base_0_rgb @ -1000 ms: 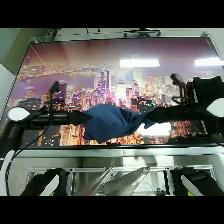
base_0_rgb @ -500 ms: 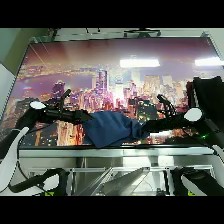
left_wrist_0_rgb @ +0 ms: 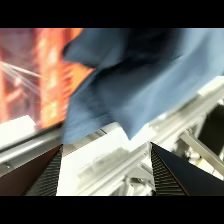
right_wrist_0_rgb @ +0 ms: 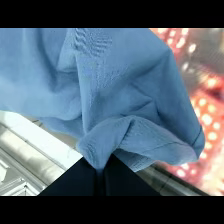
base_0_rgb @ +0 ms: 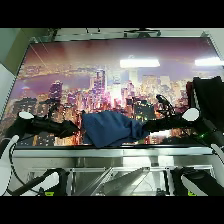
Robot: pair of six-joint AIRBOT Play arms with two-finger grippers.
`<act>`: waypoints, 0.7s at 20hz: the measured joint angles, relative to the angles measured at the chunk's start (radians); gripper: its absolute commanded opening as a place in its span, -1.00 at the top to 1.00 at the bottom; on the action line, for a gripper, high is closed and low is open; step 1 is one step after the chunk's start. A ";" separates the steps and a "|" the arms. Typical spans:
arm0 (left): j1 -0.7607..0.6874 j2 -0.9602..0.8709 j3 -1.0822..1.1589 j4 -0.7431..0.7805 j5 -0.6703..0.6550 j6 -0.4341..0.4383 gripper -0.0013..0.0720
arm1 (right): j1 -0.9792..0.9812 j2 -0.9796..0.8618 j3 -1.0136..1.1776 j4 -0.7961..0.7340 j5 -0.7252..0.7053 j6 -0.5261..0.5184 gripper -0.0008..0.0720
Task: Fold the shirts.
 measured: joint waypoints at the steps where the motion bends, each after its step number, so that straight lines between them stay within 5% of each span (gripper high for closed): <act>1: 0.003 0.021 -0.039 0.007 0.024 0.000 -0.57 | 0.000 0.000 0.000 -0.001 -0.003 -0.004 0.91; 10: -0.176 0.053 -0.193 -0.045 0.274 0.020 -0.56 | 0.000 0.000 0.000 -0.001 -0.011 -0.015 0.91; 11: -0.207 0.035 -0.184 -0.051 0.296 0.023 -0.06 | 0.000 0.000 0.000 -0.001 -0.011 -0.015 0.91; 12: -0.233 0.012 -0.173 -0.050 0.324 0.026 0.75 | 0.000 0.000 0.000 0.002 -0.011 -0.015 0.91; 14: -0.280 -0.039 -0.145 -0.038 0.338 0.031 0.91 | 0.000 0.000 0.000 0.003 -0.011 -0.015 0.91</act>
